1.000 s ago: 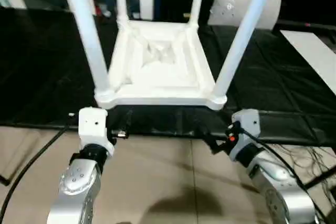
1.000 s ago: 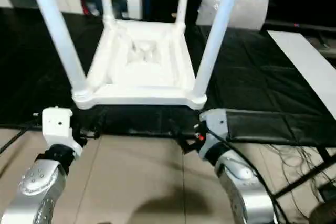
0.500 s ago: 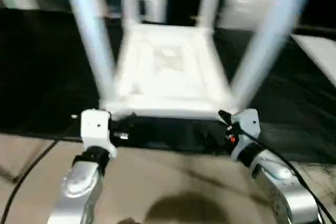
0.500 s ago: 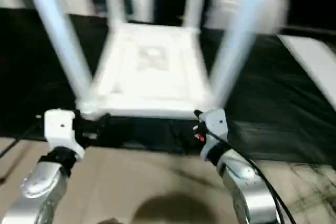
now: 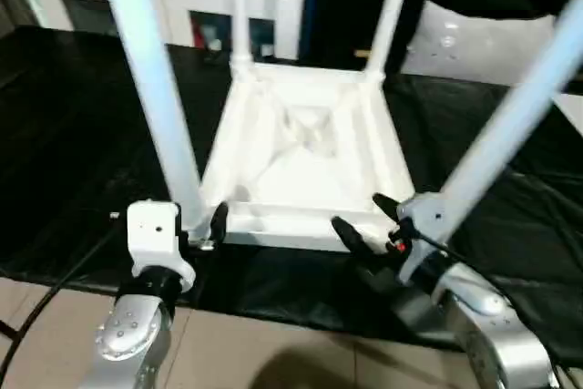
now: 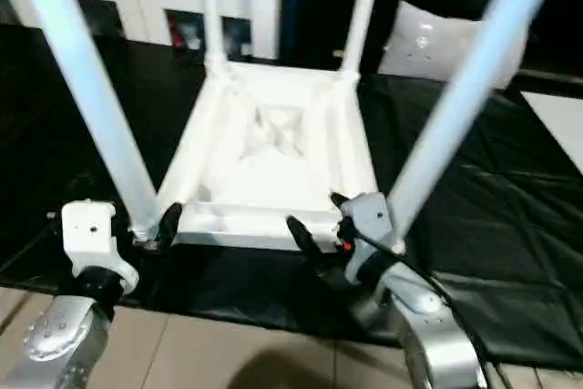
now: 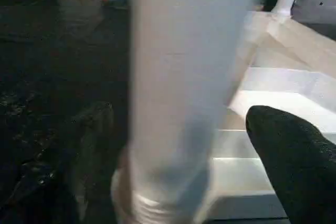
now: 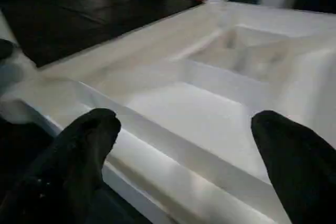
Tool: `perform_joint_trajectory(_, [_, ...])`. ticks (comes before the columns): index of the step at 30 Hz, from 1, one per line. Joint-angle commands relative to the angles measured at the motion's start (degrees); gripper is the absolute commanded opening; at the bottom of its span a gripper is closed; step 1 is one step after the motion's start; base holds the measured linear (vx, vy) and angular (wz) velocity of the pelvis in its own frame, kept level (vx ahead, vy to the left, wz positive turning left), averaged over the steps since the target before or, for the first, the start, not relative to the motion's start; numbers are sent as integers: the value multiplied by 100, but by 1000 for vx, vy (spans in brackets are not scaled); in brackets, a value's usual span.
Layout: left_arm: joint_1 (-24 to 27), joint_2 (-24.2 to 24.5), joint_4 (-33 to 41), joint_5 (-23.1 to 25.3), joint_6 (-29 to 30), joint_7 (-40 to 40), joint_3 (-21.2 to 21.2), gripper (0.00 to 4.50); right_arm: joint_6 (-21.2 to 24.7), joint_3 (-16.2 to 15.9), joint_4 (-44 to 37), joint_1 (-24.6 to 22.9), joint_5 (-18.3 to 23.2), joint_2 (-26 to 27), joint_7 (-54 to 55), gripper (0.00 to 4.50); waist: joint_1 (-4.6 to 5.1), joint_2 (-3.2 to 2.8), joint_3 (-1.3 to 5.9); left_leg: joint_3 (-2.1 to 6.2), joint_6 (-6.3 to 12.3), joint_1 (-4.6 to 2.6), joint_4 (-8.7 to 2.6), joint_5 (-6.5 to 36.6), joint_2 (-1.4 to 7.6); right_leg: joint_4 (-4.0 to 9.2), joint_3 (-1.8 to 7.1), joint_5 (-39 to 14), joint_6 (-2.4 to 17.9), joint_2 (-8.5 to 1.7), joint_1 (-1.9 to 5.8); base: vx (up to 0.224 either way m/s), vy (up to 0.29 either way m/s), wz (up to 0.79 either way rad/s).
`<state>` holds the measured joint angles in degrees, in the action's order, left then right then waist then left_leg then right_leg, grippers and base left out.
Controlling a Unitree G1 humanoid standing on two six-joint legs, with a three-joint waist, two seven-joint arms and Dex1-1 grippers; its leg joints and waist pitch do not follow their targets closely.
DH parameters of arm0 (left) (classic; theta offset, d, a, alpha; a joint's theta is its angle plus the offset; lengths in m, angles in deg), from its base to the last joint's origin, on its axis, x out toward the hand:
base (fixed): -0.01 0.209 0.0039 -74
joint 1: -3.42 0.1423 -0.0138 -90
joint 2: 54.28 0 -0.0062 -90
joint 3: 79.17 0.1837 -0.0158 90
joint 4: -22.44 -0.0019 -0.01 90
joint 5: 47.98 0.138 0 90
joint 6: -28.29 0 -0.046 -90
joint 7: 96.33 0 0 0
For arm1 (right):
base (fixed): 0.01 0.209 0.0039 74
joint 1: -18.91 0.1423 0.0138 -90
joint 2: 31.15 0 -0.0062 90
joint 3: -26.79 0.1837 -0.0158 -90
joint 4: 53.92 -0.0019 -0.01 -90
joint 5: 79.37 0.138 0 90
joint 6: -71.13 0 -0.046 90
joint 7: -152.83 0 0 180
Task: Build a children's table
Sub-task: Rotate table base
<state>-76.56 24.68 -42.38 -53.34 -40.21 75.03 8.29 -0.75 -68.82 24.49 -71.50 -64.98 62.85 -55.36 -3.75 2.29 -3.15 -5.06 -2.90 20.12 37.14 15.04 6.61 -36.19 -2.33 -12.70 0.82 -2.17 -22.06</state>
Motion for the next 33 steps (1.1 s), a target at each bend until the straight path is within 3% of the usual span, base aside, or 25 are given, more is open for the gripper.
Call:
perform_joint_trajectory(1, [-75, 45, -12, -58, -17, -106, -60, 446, 13, 156, -146, -52, 302, -41, -138, 450, 87, -100, 275, 137, 358, -1, -446, -1978, 533, 218, 271, 1827, 1273, -461, 312, 59, 59, 4])
perform_joint_trajectory(2, [-130, 76, -57, -60, -36, -121, -93, 446, -9, 179, -173, -54, 402, -34, -208, 450, 99, -92, 243, 117, 388, 26, -481, -1552, 529, 262, 277, 1582, 1328, -499, 334, 12, 51, -1])
perform_joint_trajectory(4, [-226, 124, -131, -89, -64, -138, -123, 446, -51, 134, -167, -50, 319, -91, -235, 450, 130, -92, 148, 104, 366, 18, -631, 433, 591, 431, 304, -95, 1369, -600, 350, -12, 30, 0])
perform_joint_trajectory(6, [-537, 310, -372, -212, -206, -368, -147, 446, -140, 23, -129, -41, 97, -205, -249, 450, 149, -84, 118, 84, 269, -23, -672, 1058, 605, 526, 336, -925, 1258, -651, 325, -26, 6, 2])
perform_joint_trajectory(8, [-604, 364, -423, -258, -255, -460, -148, 446, -126, 29, -138, -40, 75, -204, -228, 450, 174, -76, 98, 50, 197, -27, -694, 1283, 603, 579, 355, -1446, 1117, -664, 300, 0, 0, 0])
perform_joint_trajectory(11, [-696, 462, -495, -324, -260, -604, -185, 446, -97, -65, -191, -51, -18, -299, -274, 450, 203, -95, 135, 9, 94, -1, -692, 1149, 629, 575, 358, -1505, 1002, -675, 300, 0, 0, 0])
perform_joint_trajectory(13, [-701, 526, -523, -330, -246, -691, -207, 446, 222, -152, -310, -93, 81, -440, -387, 450, 201, -117, 164, -6, 146, -1, -671, 794, 628, 535, 356, -1001, 1033, -655, 304, 0, 0, 0])
perform_joint_trajectory(17, [-611, 660, -546, -468, -241, -968, -104, 446, 695, -275, -386, -137, 78, -735, -539, 450, 184, -101, 190, -32, 320, 6, -650, 360, 632, 483, 343, -342, 1198, -651, 332, 0, 0, 0])
perform_joint_trajectory(21, [-600, 849, -638, -757, -243, -1463, -61, 446, 1046, -353, -328, -179, -25, -1109, -739, 450, 173, -100, 172, -46, 321, -8, -659, 466, 633, 492, 341, -486, 1249, -642, 322, 0, 0, 0])
perform_joint_trajectory(22, [-643, 873, -683, -891, -226, -1590, -112, 446, 1132, -368, -345, -196, -12, -1220, -807, 450, 164, -66, 164, -52, 317, -13, -665, 560, 633, 505, 346, -691, 1246, -654, 328, 0, 0, 0])
perform_joint_trajectory(27, [-897, 1037, -888, -1398, -86, -2156, -248, 446, 1475, -462, -344, -191, -132, -1559, -874, 450, 138, -86, 164, -66, 254, -42, -672, 654, 640, 525, 346, -919, 1216, -657, 291, 0, 0, 0])
perform_joint_trajectory(28, [-1029, 1216, -967, -1706, 98, -2639, -224, 446, 1578, -433, -180, -100, -222, -1556, -738, 450, 125, -67, 178, -72, 193, -48, -678, 669, 639, 525, 346, -985, 1194, -667, 294, 0, 0, 0])
perform_joint_trajectory(29, [-1029, 1216, -967, -1706, 98, -2639, -224, 446, 1578, -433, -180, -100, -222, -1556, -738, 450, 117, -81, 183, -75, 171, -57, -679, 679, 626, 515, 338, -1019, 1186, -652, 283, 0, 0, 0])
perform_joint_trajectory(30, [-1136, 1494, -971, -2055, 347, -3299, -75, 446, 1700, -360, 42, 38, -283, -1498, -534, 450, 123, -75, 172, -74, 118, -67, -697, 753, 633, 529, 341, -1111, 1156, -652, 271, 0, 0, 0])
perform_joint_trajectory(33, [-1247, 1708, -1004, -2286, 554, -3778, 75, 446, 1827, -314, 196, 155, -302, -1458, -403, 450, 129, -94, 165, -77, -32, -82, -722, 947, 633, 524, 342, -1240, 1146, -649, 252, 0, 0, 0])
